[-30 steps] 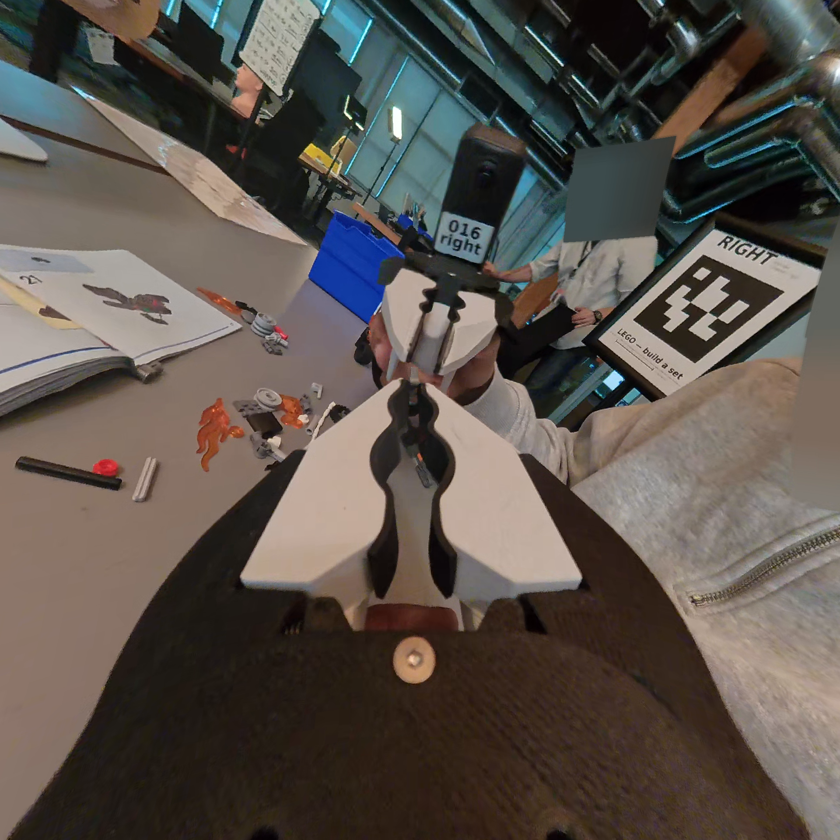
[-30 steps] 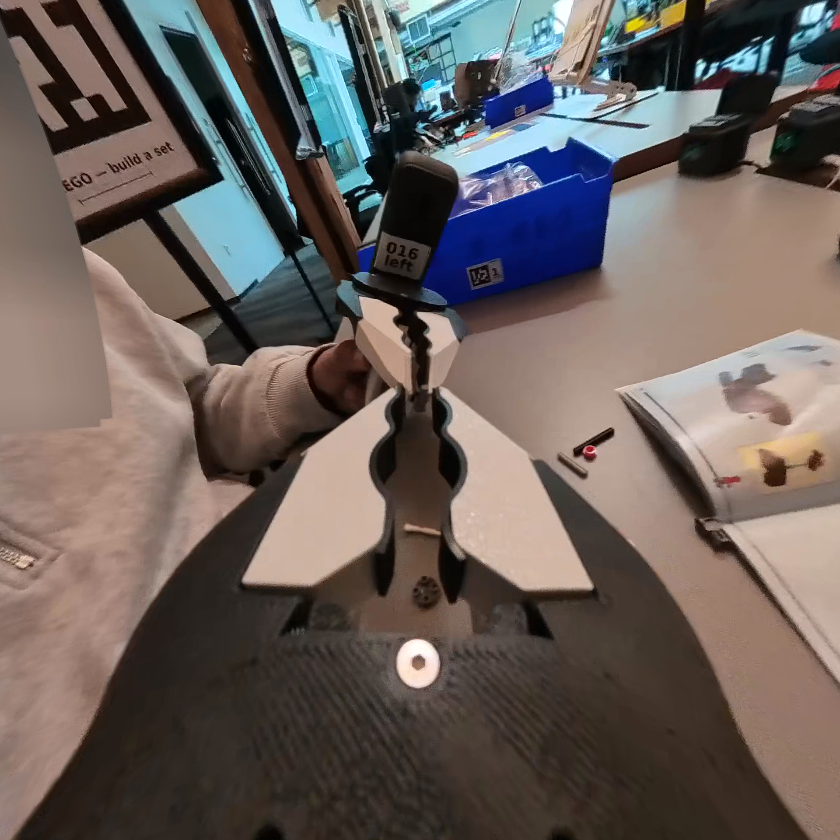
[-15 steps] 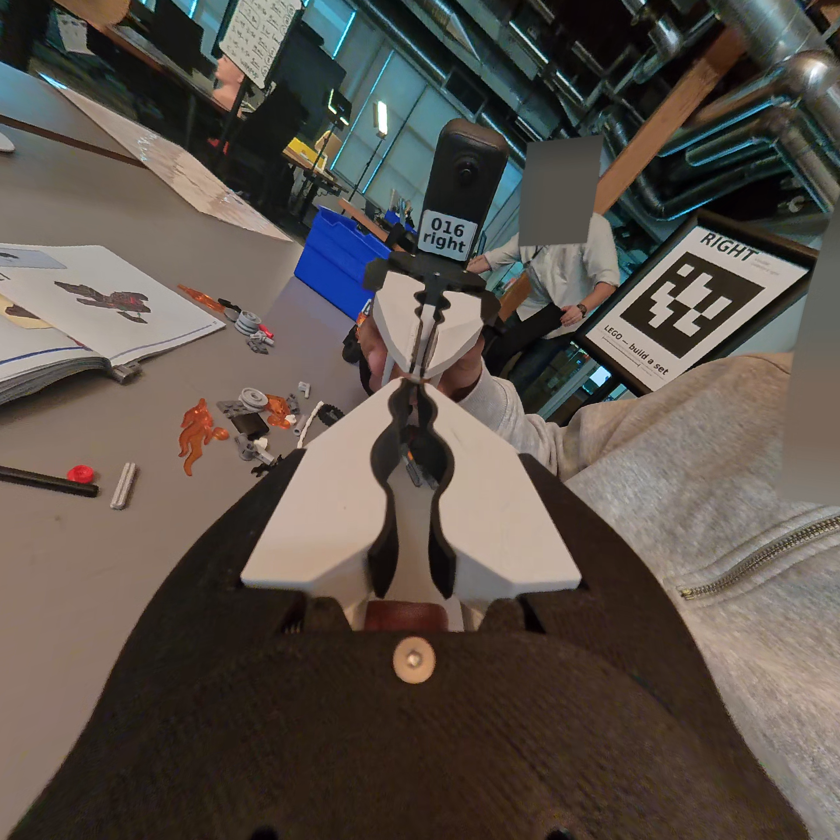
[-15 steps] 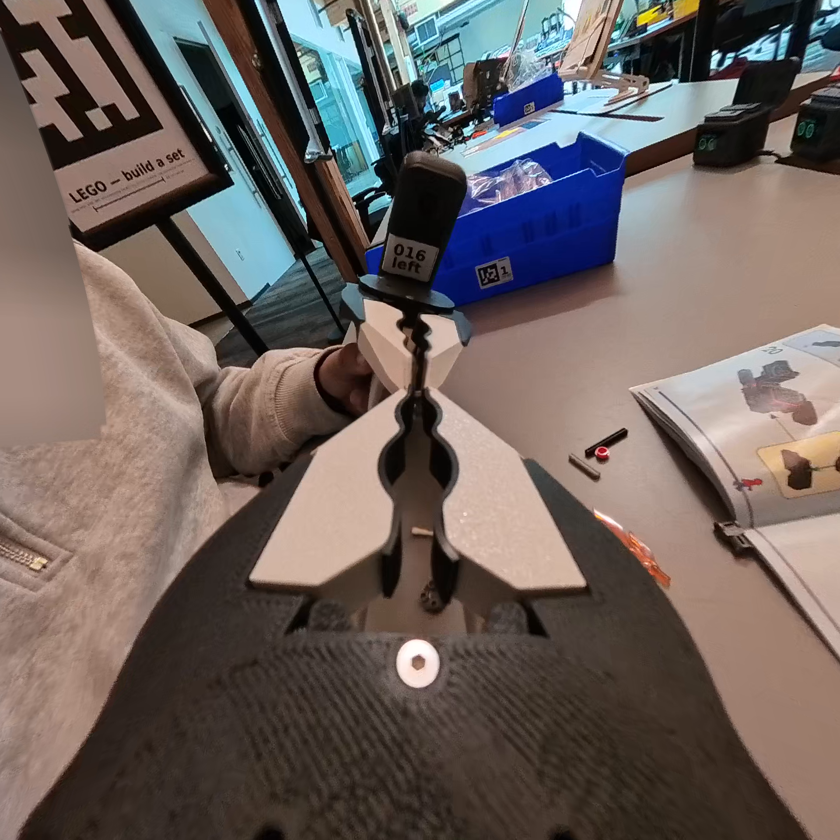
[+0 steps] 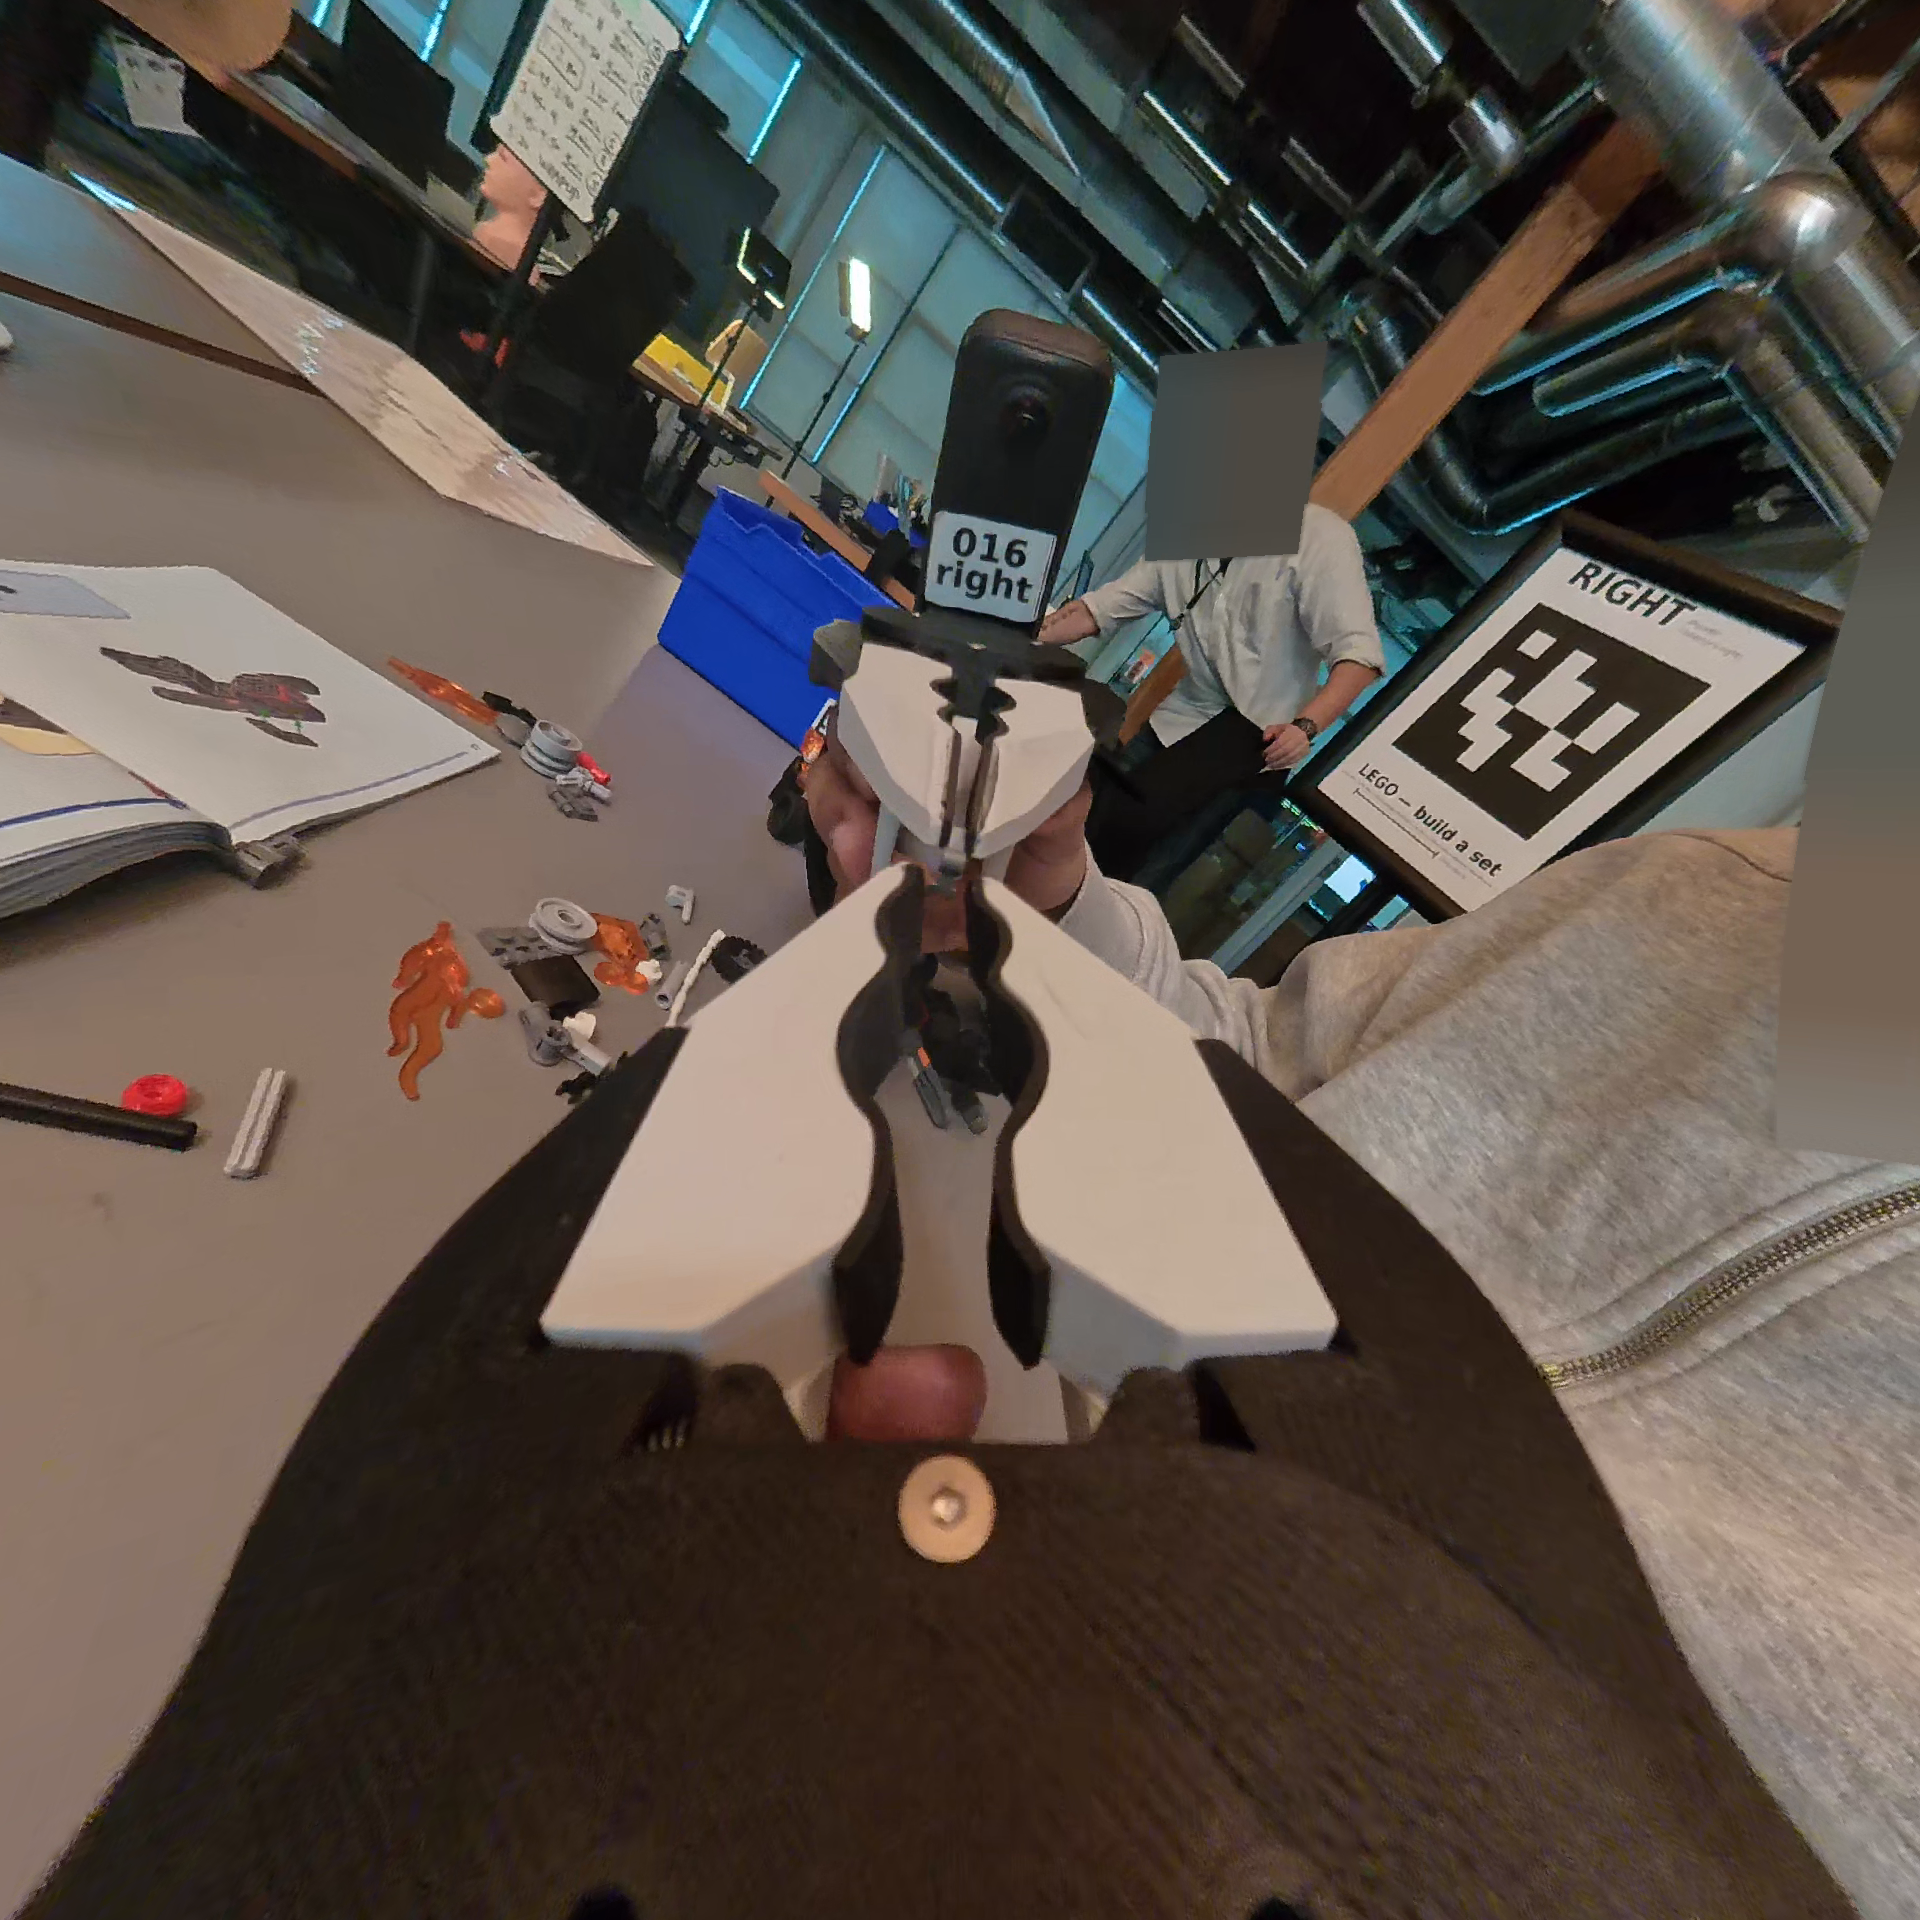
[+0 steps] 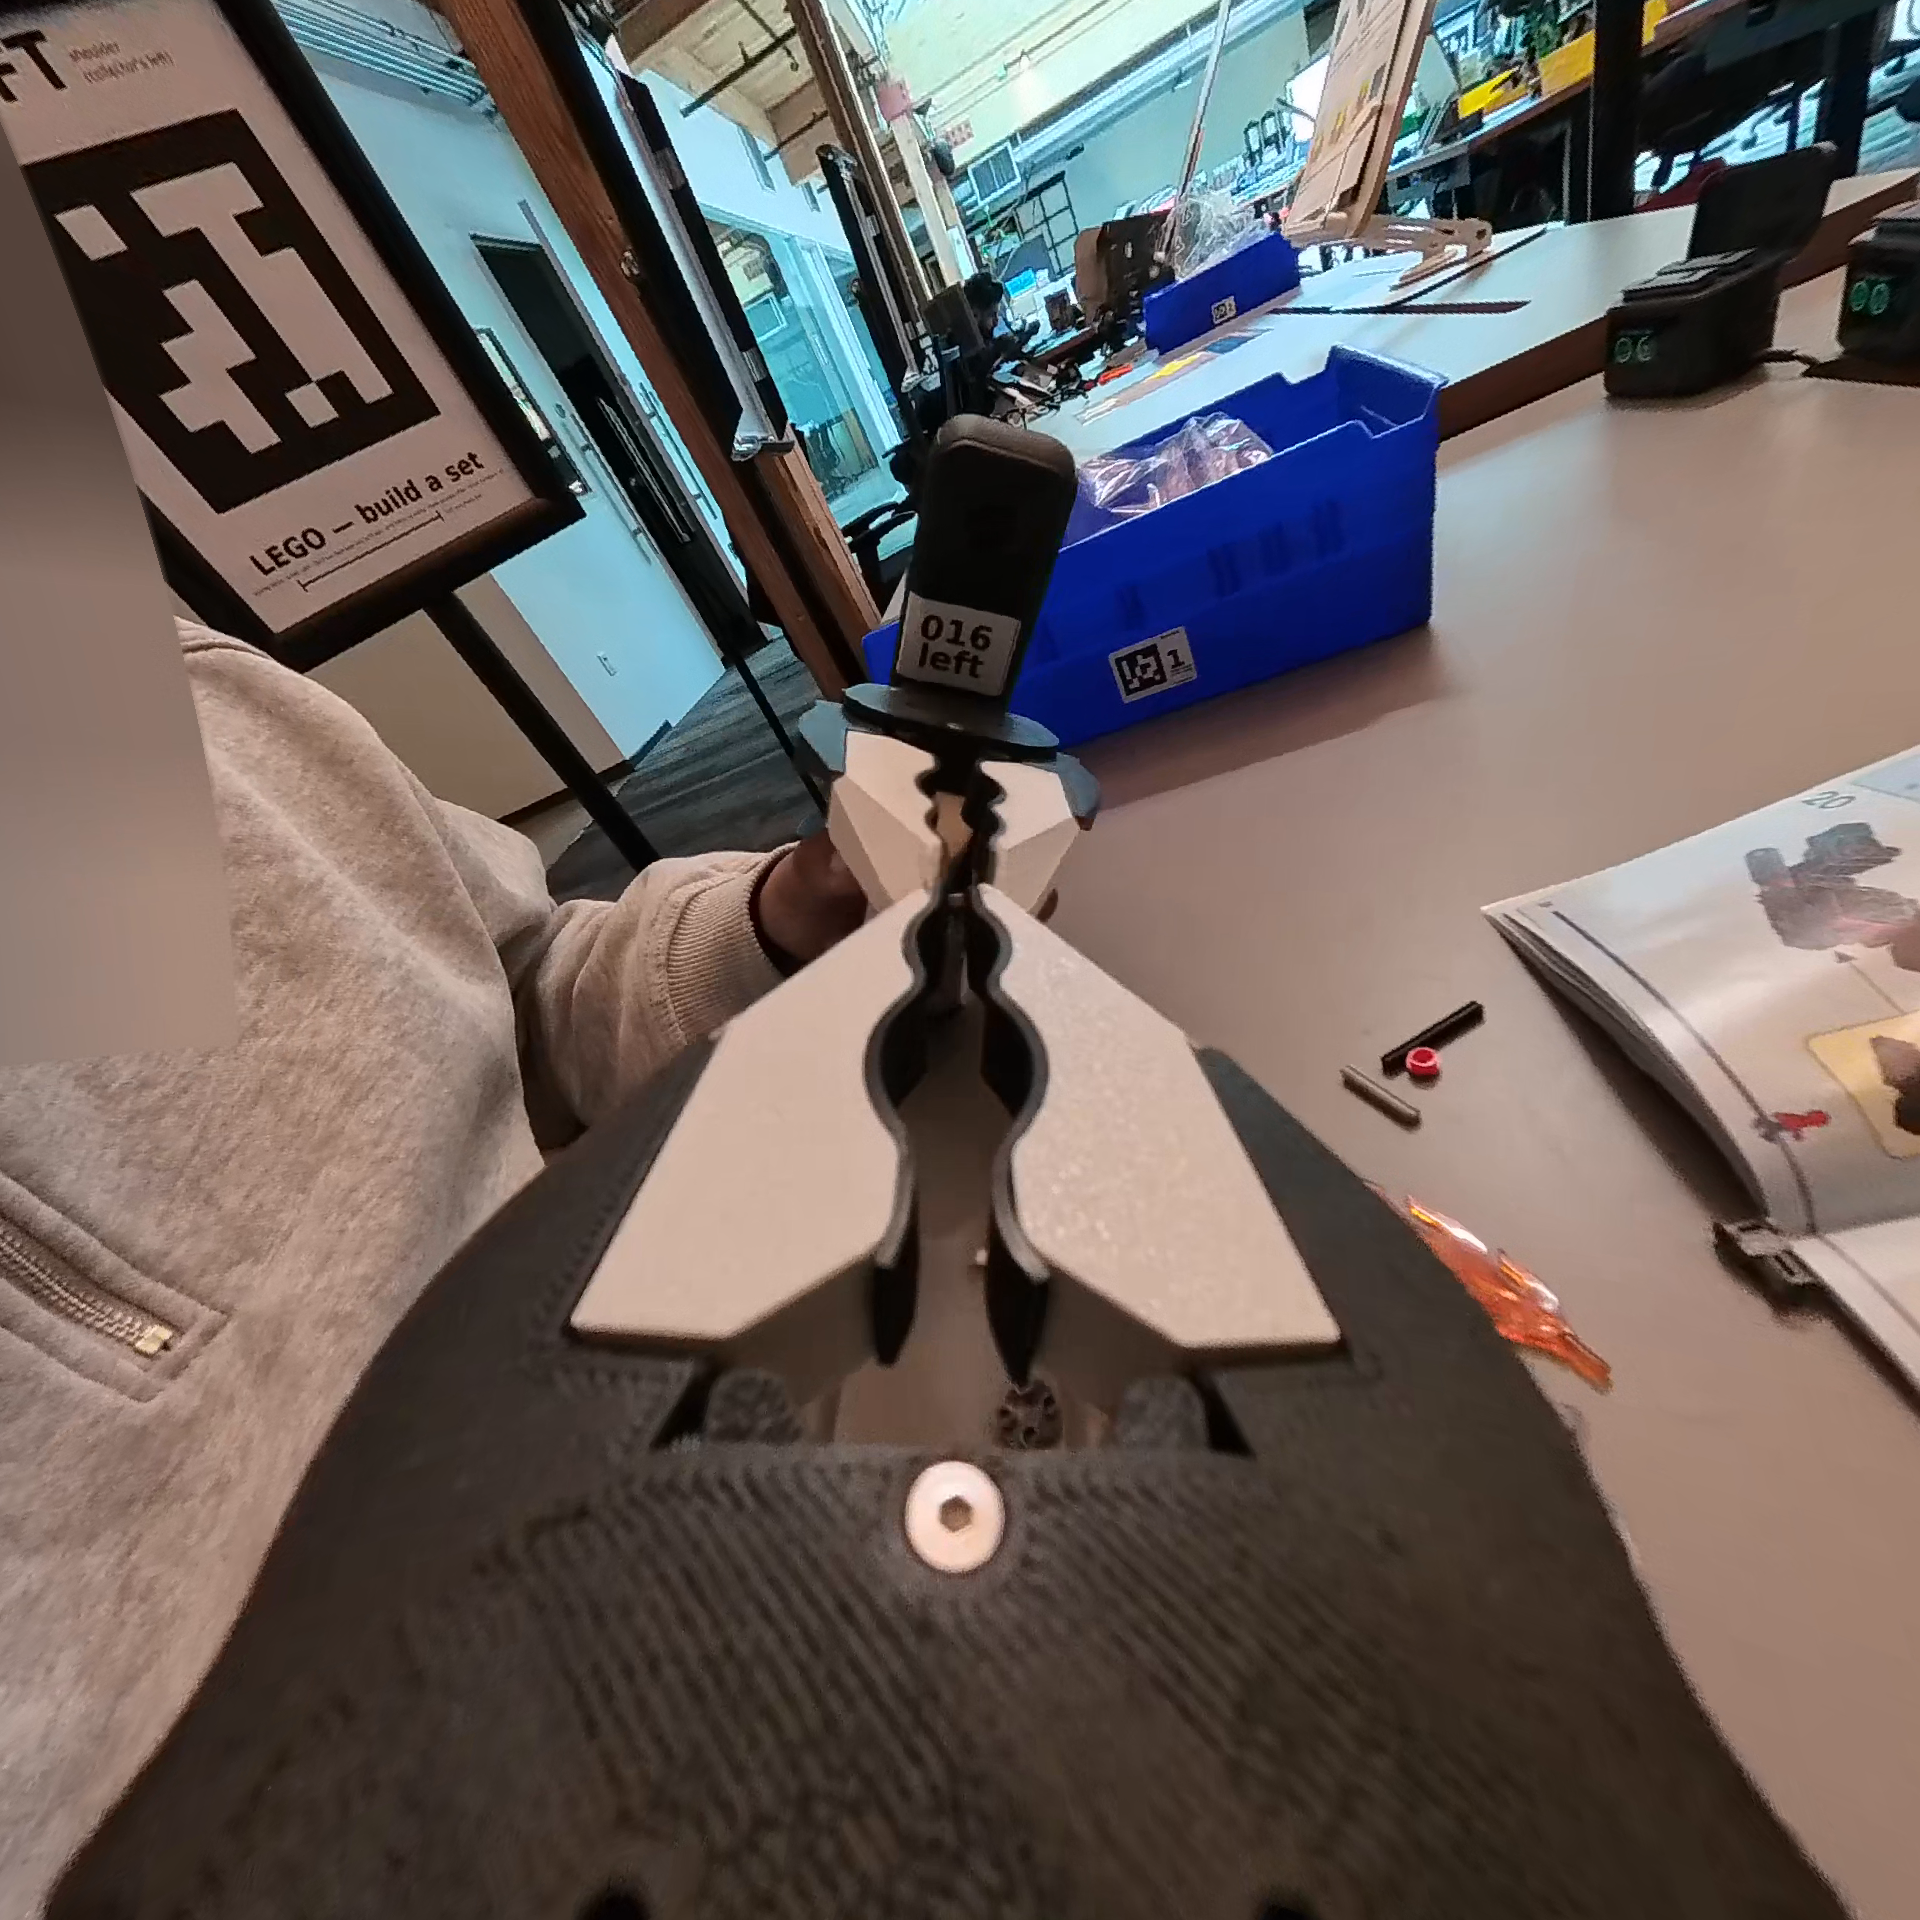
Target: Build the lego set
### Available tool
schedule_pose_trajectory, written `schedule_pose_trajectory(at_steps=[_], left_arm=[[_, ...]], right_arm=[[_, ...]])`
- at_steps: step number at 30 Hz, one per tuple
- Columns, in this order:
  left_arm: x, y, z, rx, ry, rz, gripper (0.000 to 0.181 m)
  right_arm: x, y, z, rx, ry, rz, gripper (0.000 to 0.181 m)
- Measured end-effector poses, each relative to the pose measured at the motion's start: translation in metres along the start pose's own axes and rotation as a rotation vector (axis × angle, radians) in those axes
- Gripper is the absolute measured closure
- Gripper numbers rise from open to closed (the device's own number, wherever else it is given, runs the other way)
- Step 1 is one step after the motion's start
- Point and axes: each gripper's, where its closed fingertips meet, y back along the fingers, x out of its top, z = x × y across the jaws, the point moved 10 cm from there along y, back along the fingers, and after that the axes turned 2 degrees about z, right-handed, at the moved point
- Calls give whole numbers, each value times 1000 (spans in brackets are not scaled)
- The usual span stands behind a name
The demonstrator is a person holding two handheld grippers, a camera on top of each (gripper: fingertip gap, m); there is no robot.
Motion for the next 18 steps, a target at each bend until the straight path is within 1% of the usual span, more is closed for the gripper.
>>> schedule_pose_trajectory(at_steps=[7,18], left_arm=[[3,6,-1,-15,22,49,178],[2,4,0,-17,2,28,176]], right_arm=[[0,1,0,-4,0,-2,181],[0,1,0,2,3,-13,181]])
